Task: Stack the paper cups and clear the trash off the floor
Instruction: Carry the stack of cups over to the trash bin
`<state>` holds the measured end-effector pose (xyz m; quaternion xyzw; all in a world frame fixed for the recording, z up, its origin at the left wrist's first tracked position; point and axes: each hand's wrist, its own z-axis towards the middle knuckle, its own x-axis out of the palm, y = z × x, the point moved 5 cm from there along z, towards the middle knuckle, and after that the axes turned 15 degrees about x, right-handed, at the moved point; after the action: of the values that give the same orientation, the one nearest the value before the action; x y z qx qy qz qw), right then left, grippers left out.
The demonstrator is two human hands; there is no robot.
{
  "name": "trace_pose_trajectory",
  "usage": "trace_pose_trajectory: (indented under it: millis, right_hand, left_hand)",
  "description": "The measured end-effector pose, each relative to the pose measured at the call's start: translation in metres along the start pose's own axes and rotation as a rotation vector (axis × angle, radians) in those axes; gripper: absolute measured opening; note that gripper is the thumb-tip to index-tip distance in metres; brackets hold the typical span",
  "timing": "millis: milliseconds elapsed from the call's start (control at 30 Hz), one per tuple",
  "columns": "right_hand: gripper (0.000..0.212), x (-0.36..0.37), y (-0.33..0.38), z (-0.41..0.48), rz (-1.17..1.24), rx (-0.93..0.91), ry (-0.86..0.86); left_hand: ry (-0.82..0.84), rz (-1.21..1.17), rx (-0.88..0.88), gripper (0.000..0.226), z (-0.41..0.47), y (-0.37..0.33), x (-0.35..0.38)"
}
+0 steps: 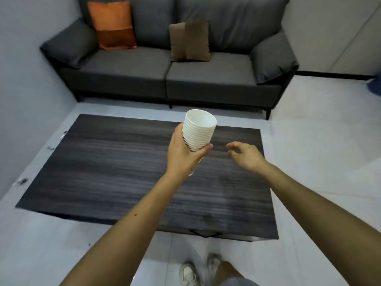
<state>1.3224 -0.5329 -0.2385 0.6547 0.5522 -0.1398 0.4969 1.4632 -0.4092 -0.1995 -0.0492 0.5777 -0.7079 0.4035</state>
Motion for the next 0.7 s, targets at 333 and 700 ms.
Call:
trace_pose_trajectory:
  millis: [333, 700]
  right_hand:
    - [0.032, -0.169, -0.342, -0.168, 0.399, 0.532, -0.481]
    - [0.035, -0.138, -0.636, -0.508, 0.811, 1.225, -0.863]
  left_hand:
    - [0.606, -0.253, 0.238, 0.072, -0.087, -0.217, 0.306]
    - [1.385, -0.461, 0.580, 0.076, -0.396, -0.429, 0.530]
